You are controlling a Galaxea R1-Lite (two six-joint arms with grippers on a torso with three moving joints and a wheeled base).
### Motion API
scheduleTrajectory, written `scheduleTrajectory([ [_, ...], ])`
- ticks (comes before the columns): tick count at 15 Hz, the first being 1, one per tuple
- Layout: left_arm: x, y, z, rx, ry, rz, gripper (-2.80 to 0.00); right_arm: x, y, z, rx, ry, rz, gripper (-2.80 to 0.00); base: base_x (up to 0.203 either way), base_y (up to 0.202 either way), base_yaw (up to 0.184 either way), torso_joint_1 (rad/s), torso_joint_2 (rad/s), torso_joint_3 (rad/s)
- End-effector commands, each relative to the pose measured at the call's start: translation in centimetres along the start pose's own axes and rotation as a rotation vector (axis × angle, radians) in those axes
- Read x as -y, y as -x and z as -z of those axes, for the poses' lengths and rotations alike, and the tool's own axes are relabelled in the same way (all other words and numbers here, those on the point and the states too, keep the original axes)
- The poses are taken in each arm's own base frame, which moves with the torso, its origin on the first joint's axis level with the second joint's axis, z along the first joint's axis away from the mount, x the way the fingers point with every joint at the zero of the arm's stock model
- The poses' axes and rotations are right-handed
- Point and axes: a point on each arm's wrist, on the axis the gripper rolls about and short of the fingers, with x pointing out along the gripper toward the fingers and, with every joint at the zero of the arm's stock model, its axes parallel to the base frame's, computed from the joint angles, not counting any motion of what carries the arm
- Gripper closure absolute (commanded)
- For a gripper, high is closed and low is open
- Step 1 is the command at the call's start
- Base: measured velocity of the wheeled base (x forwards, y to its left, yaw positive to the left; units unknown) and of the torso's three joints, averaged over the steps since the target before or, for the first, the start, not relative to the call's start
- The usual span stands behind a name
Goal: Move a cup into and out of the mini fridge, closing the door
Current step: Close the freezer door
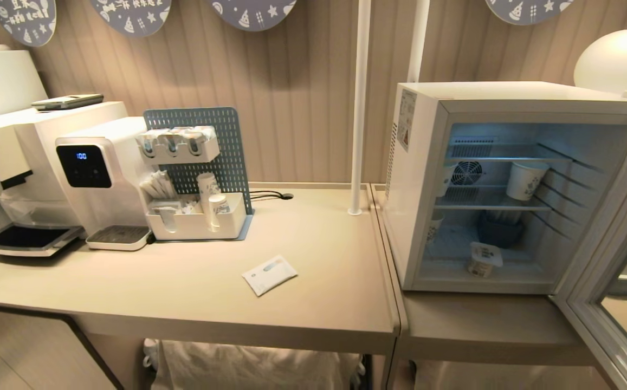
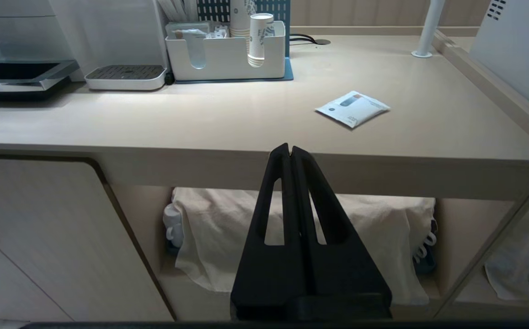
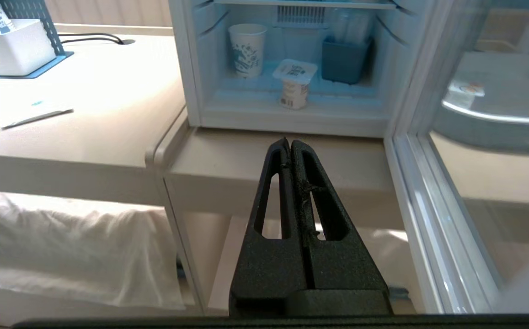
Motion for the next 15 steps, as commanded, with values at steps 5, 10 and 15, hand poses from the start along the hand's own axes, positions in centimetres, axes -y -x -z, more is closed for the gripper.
scheduleTrajectory([
  [5, 0.0, 0.0, 0.0, 0.001, 0.0, 0.0, 0.0, 0.0, 0.04, -0.02, -0.011, 0.001, -0.001, 0.0, -0.191, 0.0, 0.0, 0.004, 0.0, 0.004],
  [10, 0.0, 0.0, 0.0, 0.001, 0.0, 0.0, 0.0, 0.0, 0.04, 0.0, -0.013, 0.001, -0.001, 0.0, -0.193, 0.0, 0.0, 0.005, 0.0, 0.006],
  [15, 0.0, 0.01, -0.03, 0.001, -0.008, 0.0, 0.0, 0.0, 0.04, 0.0, -0.013, 0.001, -0.001, 0.0, -0.175, 0.0, 0.0, 0.003, 0.0, 0.006],
])
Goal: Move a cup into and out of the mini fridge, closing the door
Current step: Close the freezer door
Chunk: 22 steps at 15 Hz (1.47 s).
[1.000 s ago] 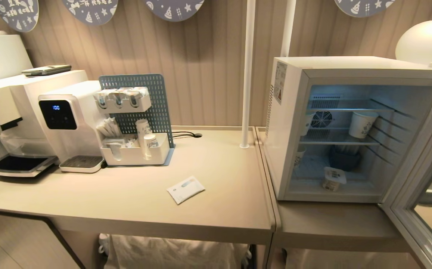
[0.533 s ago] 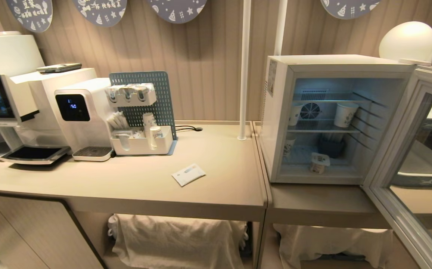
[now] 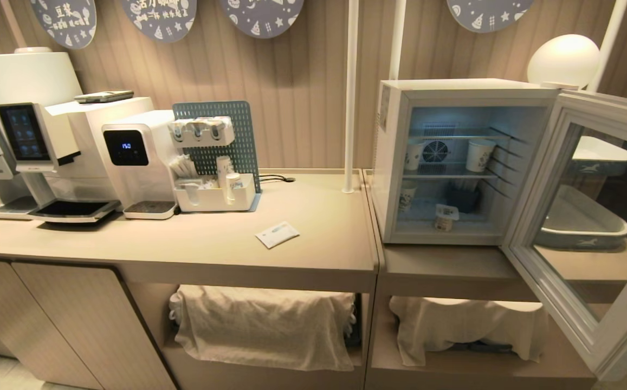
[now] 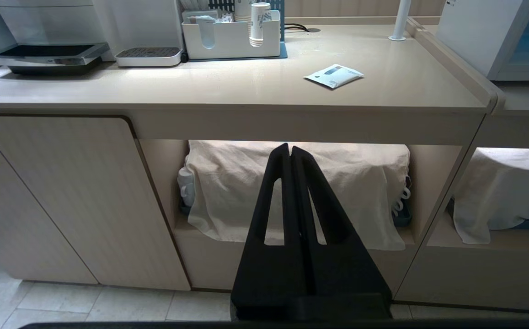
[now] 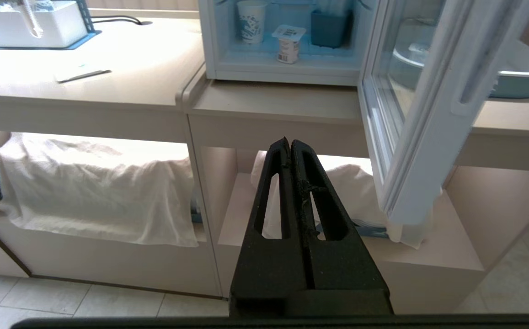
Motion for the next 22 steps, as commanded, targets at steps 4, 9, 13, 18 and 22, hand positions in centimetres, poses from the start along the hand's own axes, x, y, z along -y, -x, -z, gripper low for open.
scheduleTrajectory([
  [4, 0.0, 0.01, -0.01, 0.0, 0.0, 0.001, 0.0, 0.0, -0.01, 0.0, -0.002, 0.001, 0.0, 0.0, -0.001, -0.018, -0.002, 0.001, 0.0, 0.002],
  [9, 0.0, 0.01, -0.01, 0.0, 0.0, 0.001, 0.0, 0.0, -0.01, 0.0, -0.002, 0.001, 0.0, 0.0, 0.0, -0.091, -0.031, 0.003, 0.0, 0.004],
  [13, 0.0, 0.01, -0.01, 0.0, 0.0, 0.001, 0.0, 0.0, 0.0, 0.01, -0.006, 0.001, -0.001, 0.0, 0.0, -0.091, -0.03, 0.004, 0.0, 0.004],
  [18, 0.0, 0.01, -0.01, 0.0, 0.0, 0.001, 0.0, 0.0, 0.01, 0.01, -0.008, 0.001, -0.001, 0.0, 0.0, -0.088, -0.029, 0.002, 0.0, 0.002],
  [22, 0.0, 0.01, -0.01, 0.0, 0.0, 0.001, 0.0, 0.0, 0.01, 0.01, -0.008, 0.001, -0.001, 0.0, 0.0, -0.089, -0.029, 0.002, 0.0, 0.003],
])
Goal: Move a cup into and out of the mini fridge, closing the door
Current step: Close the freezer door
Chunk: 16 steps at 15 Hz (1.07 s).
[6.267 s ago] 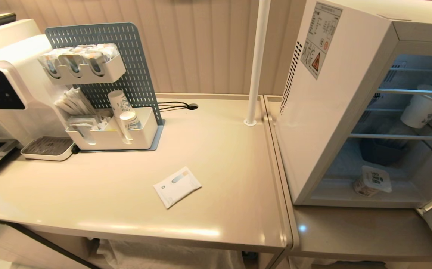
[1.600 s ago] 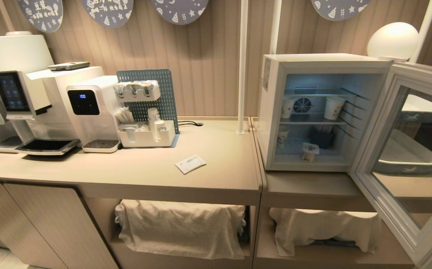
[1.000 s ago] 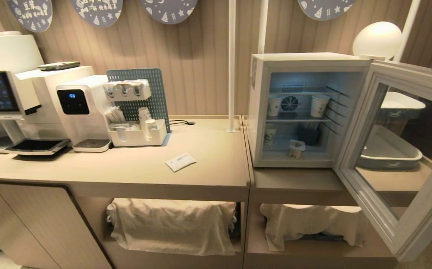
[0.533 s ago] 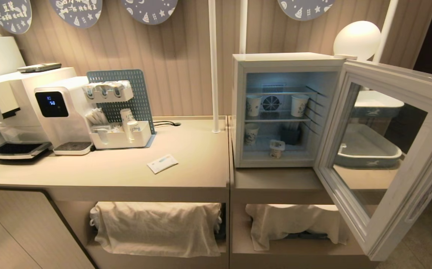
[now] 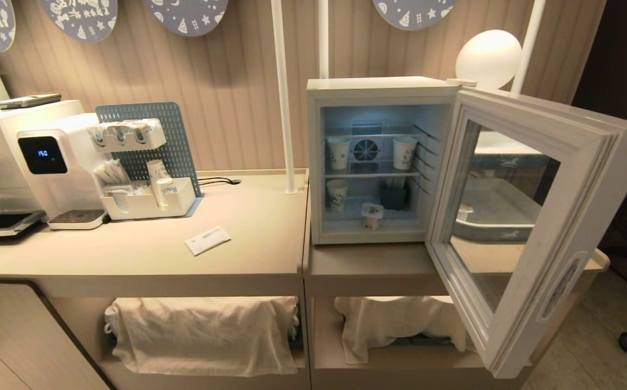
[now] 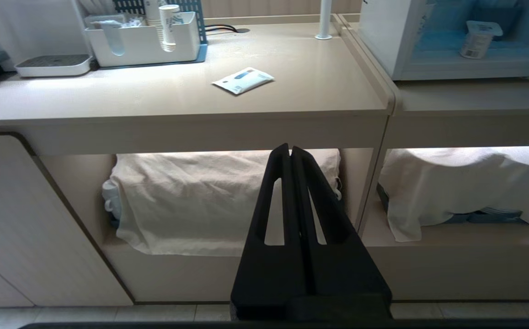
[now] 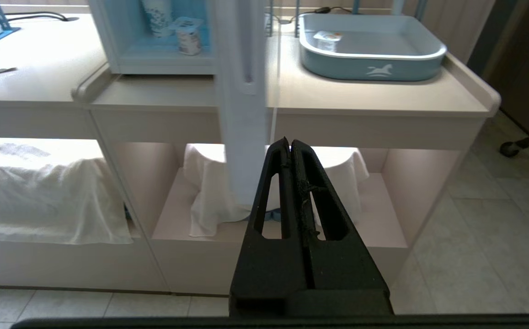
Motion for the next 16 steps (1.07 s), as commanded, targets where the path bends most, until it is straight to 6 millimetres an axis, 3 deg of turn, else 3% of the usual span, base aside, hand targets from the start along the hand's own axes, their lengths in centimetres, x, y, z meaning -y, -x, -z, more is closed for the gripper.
scheduleTrajectory([
  [1, 0.0, 0.0, 0.0, 0.002, 0.0, 0.0, 0.0, 0.0, 0.0, 0.0, -0.002, 0.001, 0.0, 0.0, 0.0, -0.09, -0.029, 0.002, 0.0, 0.002],
  [10, 0.0, 0.0, 0.0, 0.0, 0.002, 0.0, 0.0, 0.0, 0.0, 0.0, 0.0, 0.001, 0.0, 0.0, 0.0, -0.101, -0.027, 0.003, 0.0, 0.003],
  [14, 0.0, 0.0, 0.0, -0.001, 0.005, 0.0, 0.0, 0.0, 0.1, -0.2, 0.004, -0.006, 0.006, 0.0, -0.007, 0.009, 0.003, 0.001, 0.0, 0.001],
  [16, 0.0, 0.0, 0.0, 0.0, 0.006, 0.0, 0.0, 0.2, 0.9, -3.1, 0.054, -0.039, 0.009, 0.0, 0.0, 0.0, 0.0, 0.0, 0.0, 0.0],
])
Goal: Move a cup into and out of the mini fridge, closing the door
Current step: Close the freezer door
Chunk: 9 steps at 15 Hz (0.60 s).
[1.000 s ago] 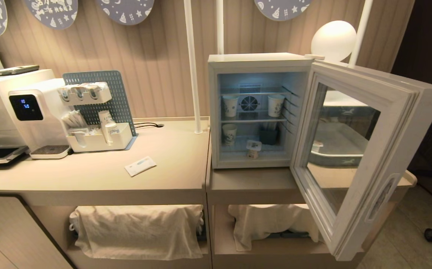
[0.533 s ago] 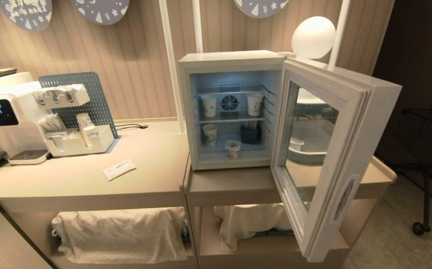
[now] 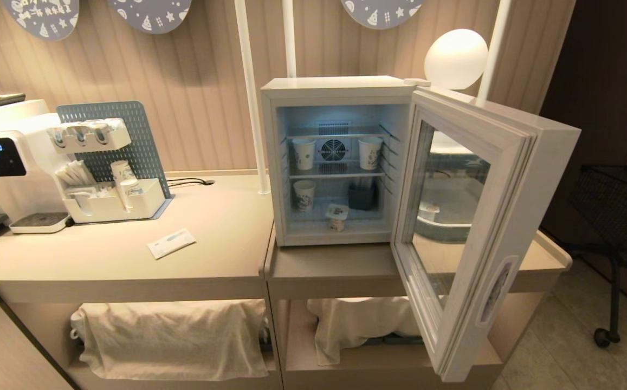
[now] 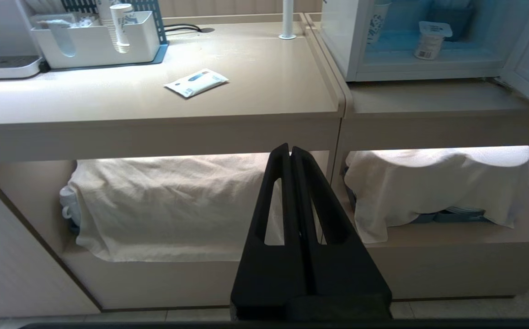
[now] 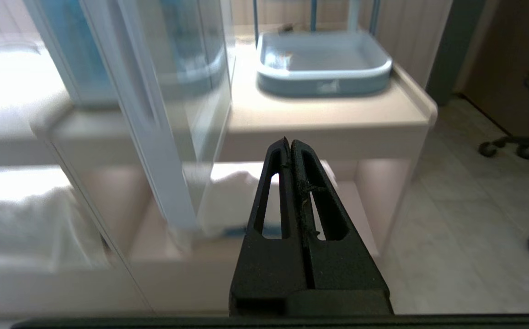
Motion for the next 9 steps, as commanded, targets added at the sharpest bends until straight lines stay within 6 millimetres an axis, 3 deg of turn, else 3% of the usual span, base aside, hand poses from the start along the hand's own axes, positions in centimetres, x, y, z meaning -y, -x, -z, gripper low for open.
scheduleTrajectory([
  [1, 0.0, 0.0, 0.0, 0.001, 0.0, -0.001, 0.0, 0.1, 0.3, -3.4, 0.026, -0.025, -0.001, 0.0, 0.0, 0.0, 0.0, 0.0, 0.0, 0.0],
  [2, 0.0, 0.0, 0.0, 0.001, 0.0, -0.001, 0.0, 0.1, -0.1, -5.7, 0.0, -0.057, -0.005, 0.0, 0.0, 0.0, 0.0, 0.0, 0.0, 0.0],
  [4, 0.0, 0.0, 0.0, 0.0, 0.0, -0.001, 0.0, 0.2, -3.5, -10.0, -0.128, -0.128, -0.01, 0.0, 0.0, 0.0, 0.0, 0.0, 0.0, 0.0],
  [6, 0.0, 0.0, 0.0, -0.001, 0.002, -0.001, 0.0, 0.1, -9.1, -13.1, -0.284, -0.208, -0.031, 0.0, 0.0, 0.0, 0.0, 0.0, 0.0, 0.0],
  [9, 0.0, 0.0, 0.0, 0.0, 0.003, -0.001, 0.0, 1.0, -18.0, -14.6, -0.405, -0.357, -0.179, 0.0, 0.0, 0.0, 0.0, 0.0, 0.0, 0.0],
])
